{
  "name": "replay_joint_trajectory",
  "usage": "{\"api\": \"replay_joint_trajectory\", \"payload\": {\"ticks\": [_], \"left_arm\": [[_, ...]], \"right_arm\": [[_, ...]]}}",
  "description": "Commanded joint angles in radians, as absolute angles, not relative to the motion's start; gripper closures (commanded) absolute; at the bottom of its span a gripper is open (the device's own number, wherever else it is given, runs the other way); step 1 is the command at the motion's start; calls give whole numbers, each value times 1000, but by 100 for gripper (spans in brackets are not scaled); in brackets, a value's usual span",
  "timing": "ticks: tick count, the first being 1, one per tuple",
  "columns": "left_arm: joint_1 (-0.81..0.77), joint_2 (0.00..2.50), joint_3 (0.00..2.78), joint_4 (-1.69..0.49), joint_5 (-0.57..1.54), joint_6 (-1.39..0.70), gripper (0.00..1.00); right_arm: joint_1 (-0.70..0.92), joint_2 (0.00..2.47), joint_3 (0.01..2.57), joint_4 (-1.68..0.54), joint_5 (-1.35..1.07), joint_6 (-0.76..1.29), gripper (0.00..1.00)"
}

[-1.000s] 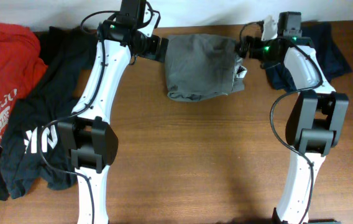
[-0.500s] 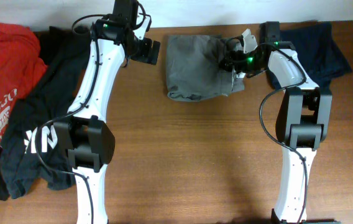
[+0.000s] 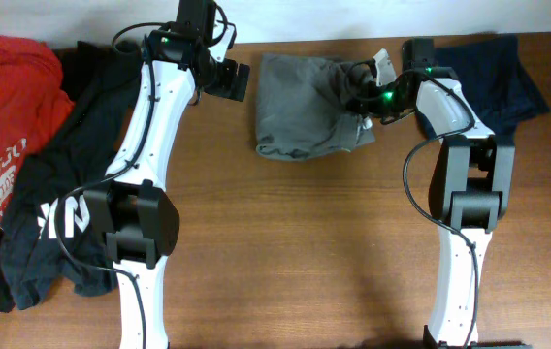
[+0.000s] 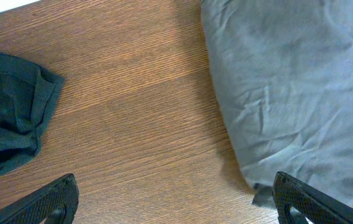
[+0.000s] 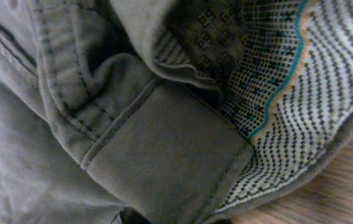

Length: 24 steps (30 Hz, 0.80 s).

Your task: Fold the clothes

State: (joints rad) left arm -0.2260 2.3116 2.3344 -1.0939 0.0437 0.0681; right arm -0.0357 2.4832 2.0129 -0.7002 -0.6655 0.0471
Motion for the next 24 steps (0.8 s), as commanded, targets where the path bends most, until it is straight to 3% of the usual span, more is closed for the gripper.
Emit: {"api": "replay_joint_trajectory", "payload": {"ticks": [1,24], "left_arm": [[-225,2272,2354,-1095,36,84,1],[-224,2272,2354,-1093,-43,84,1]], "right_arm": [[-53,2466,2063,-703,-756,135,96],[-269,2153,2205,-559,-593,632,96]]}}
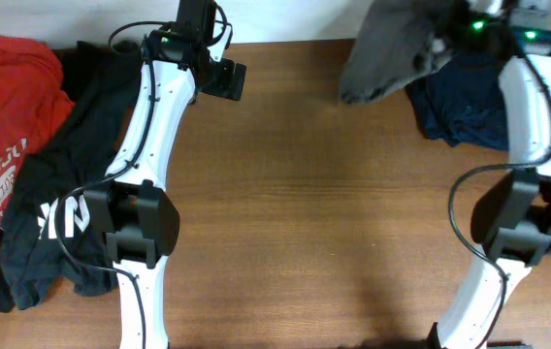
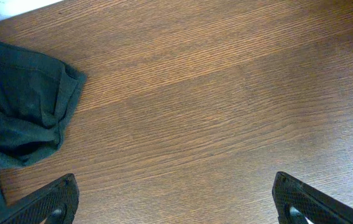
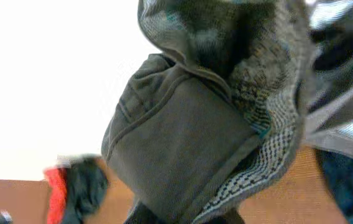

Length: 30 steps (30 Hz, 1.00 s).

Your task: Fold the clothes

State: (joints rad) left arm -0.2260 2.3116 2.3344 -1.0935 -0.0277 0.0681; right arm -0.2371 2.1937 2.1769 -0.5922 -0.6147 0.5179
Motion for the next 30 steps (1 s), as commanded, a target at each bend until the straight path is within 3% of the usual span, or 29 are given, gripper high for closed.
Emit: {"api": "replay_joint_trajectory", "payload": {"ticks": [1,11,22,30], "left_arm": [[-224,2272,2354,-1093,-43,84,1],[-224,2272,2354,-1093,-43,84,1],[-224,2272,2354,-1093,-43,84,1],[-224,2272,2354,-1093,-50,84,1]], "right_arm": [[-282,2153,2205,-537,-591,667,96],[-328,2153,2205,-374,-352,742,96],[-331,2173,2202,-389,-64,795,96],[-341,2218,2202,-279,-28,795,96]]}}
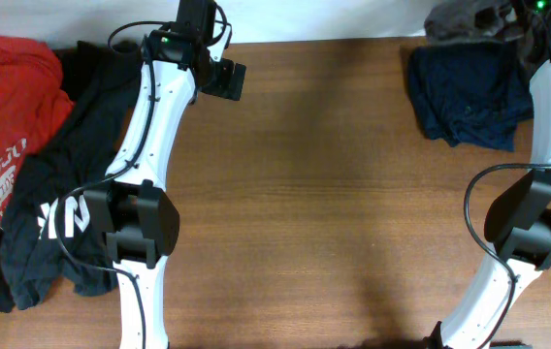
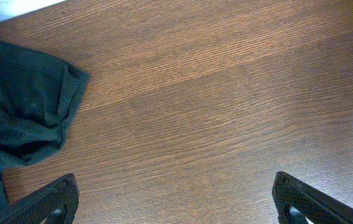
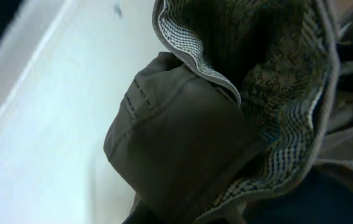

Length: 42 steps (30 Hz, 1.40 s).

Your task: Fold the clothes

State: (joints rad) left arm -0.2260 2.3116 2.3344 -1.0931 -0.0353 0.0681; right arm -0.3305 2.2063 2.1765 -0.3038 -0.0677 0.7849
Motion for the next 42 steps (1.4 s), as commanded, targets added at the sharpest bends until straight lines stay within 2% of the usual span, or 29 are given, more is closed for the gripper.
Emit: {"api": "replay_joint_trajectory", "payload": {"ticks": [1,9,27,36,37,39,40,41,42], "left_arm": [[-224,2272,2354,-1093,-49,84,1],[-224,2272,2354,-1093,-49,84,1],[-224,2272,2354,-1078,-49,84,1],[-224,2272,2353,-1078,-49,84,1],[-224,2272,2353,-1078,-48,84,1],[-224,2272,2353,-1079,-48,84,1],[-224,2272,2353,-1079,-48,84,1],[-224,2272,2353,-1079,-48,84,1],[-224,2272,2353,-1079,-48,84,1]], "right_arm": [[-341,2220,2202,-279,-28,795,96],[-331,2283,2202,-380,-30,795,96],[-336,2265,2199,-946,10,794,96],[-338,2265,2199,-1109,91,791,96],[-338,2265,2199,-1119,92,790,88],[-338,2265,2199,-1139,91,770,54],[-338,2265,2199,-1148,91,756,27],[-338,2265,2199,-1162,91,743,11],[-338,2265,2199,-1177,91,728,4]]}}
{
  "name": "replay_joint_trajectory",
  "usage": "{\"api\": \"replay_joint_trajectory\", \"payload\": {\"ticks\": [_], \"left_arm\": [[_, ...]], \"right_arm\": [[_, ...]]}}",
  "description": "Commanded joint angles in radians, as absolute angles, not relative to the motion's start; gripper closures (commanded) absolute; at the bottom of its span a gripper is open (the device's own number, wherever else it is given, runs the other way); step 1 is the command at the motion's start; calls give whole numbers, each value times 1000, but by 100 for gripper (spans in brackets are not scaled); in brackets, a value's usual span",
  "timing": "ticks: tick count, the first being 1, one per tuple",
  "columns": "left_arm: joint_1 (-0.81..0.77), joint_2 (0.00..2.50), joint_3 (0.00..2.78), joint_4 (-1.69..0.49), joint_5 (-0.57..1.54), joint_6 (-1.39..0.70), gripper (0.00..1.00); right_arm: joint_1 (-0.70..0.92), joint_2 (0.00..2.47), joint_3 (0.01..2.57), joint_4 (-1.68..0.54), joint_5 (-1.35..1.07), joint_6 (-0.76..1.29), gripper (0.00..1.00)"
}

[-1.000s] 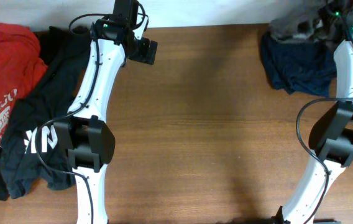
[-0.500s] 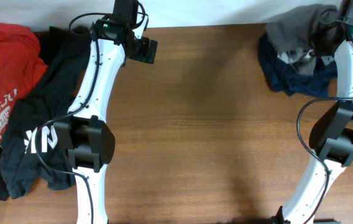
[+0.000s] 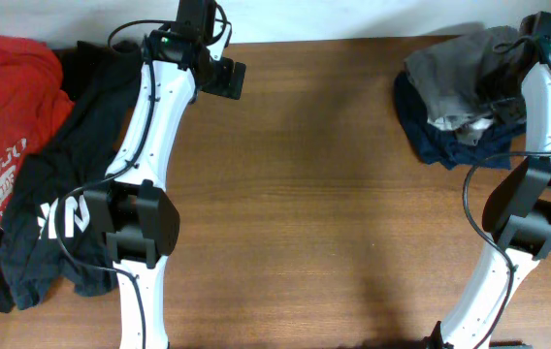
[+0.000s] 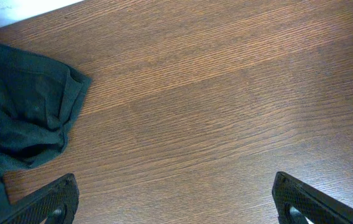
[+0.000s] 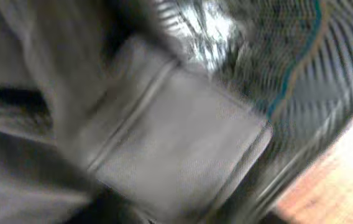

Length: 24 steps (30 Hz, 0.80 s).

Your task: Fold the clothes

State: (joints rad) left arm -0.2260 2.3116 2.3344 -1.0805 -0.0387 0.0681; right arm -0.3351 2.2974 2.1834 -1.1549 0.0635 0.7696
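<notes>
Crumpled grey shorts [image 3: 465, 73] lie on top of a navy garment [image 3: 450, 145] at the back right. My right gripper [image 3: 528, 41] is at their far right end. The right wrist view is blurred, and the shorts' waistband [image 5: 176, 137] with its patterned lining fills it, still pinched low in the frame. My left gripper [image 3: 225, 78] hovers over bare wood at the back left, open, with nothing between its fingertips [image 4: 55, 199]. The edge of a dark garment [image 4: 21, 118] shows to its left.
A heap of clothes lies along the left side: a red shirt [image 3: 18, 97] and a black printed shirt [image 3: 62, 194]. The wooden table [image 3: 305, 194] runs between the two arms. A white wall borders its far edge.
The grey shorts were bunched at the far right corner behind the navy garment. Now they lie spread over it, nearer the front. My right gripper still has the waistband. The left arm has not moved.
My right gripper was shut on the waistband of the grey shorts lying at the back middle. Then the shorts hung in the air further right, then sat at the far right corner. Now they rest on the navy garment. The left gripper stayed open throughout.
</notes>
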Motion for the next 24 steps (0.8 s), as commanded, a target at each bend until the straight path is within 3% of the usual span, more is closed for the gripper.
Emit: {"api": "replay_joint_trajectory", "payload": {"ticks": [1,8,13,15,22,24], "left_arm": [[-224,2272,2353,-1079,-48,84,1],[-224,2272,2353,-1079,-42,84,1],[-224,2272,2353,-1078,-42,84,1],[-224,2272,2353,-1079,-42,84,1],[-224,2272,2353,-1079,-42,84,1],[-224,2273,2353,-1078,-42,84,1]], "right_arm": [[-339,2265,2199,-1195,91,707,0],[-340,2250,2199,-1310,74,542,1],[-340,2188,2228,-1308,-54,281,24],[-340,2157,2249,-1314,-60,245,27],[-337,2061,2295,-1195,-72,117,59],[-334,2072,2292,-1114,-72,72,60]]}}
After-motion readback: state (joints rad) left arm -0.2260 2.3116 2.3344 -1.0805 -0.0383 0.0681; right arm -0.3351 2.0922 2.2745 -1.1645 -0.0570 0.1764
